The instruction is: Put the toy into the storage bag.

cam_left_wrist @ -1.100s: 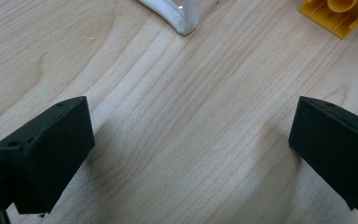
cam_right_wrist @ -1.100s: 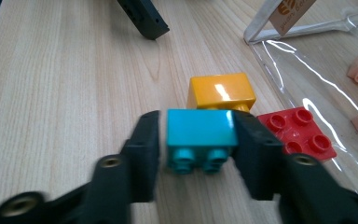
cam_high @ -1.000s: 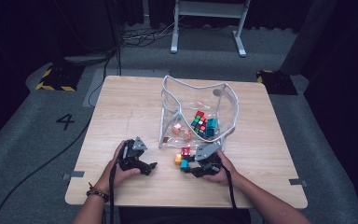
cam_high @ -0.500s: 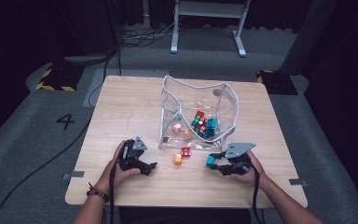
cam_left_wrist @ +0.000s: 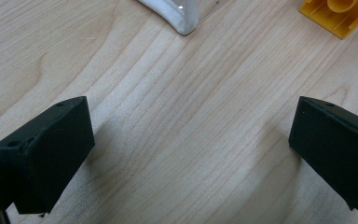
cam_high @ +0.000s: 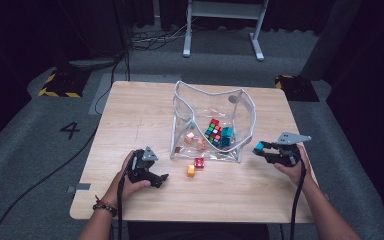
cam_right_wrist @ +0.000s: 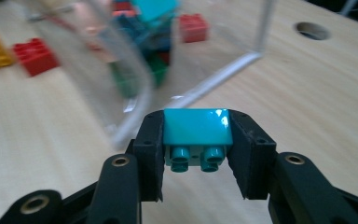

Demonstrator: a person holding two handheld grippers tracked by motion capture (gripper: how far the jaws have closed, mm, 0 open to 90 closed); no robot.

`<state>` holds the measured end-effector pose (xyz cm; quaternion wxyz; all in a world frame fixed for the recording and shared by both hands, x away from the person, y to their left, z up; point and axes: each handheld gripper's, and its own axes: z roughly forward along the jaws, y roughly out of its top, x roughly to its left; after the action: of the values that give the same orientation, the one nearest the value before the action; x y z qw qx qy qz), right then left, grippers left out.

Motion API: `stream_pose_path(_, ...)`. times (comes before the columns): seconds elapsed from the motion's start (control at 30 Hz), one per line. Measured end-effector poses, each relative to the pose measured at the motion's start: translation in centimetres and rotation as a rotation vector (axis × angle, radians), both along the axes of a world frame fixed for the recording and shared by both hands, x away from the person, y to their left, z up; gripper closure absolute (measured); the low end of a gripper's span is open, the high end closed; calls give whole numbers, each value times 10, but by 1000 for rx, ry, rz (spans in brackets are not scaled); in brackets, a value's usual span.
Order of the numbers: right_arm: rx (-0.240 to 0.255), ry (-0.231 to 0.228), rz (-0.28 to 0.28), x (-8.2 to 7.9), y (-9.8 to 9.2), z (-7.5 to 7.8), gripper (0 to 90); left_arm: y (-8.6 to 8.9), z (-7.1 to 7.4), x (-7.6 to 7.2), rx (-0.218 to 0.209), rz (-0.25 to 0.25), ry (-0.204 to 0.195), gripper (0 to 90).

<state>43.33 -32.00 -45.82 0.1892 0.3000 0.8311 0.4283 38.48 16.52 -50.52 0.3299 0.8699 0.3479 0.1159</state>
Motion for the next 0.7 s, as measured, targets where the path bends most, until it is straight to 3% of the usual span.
stream_pose_path(0.17,9,-4,-76,29,-17,8,594,0,0,0,0,0,0,1)
stream_pose_path(0.33,23,-40,-120,55,-23,28,594,0,0,0,0,0,0,1)
stream_pose_path(0.5,31,-67,-130,74,-19,52,594,0,0,0,0,0,0,1)
stream_pose_path(0.7,65,-122,-97,83,-10,89,594,0,0,0,0,0,0,1)
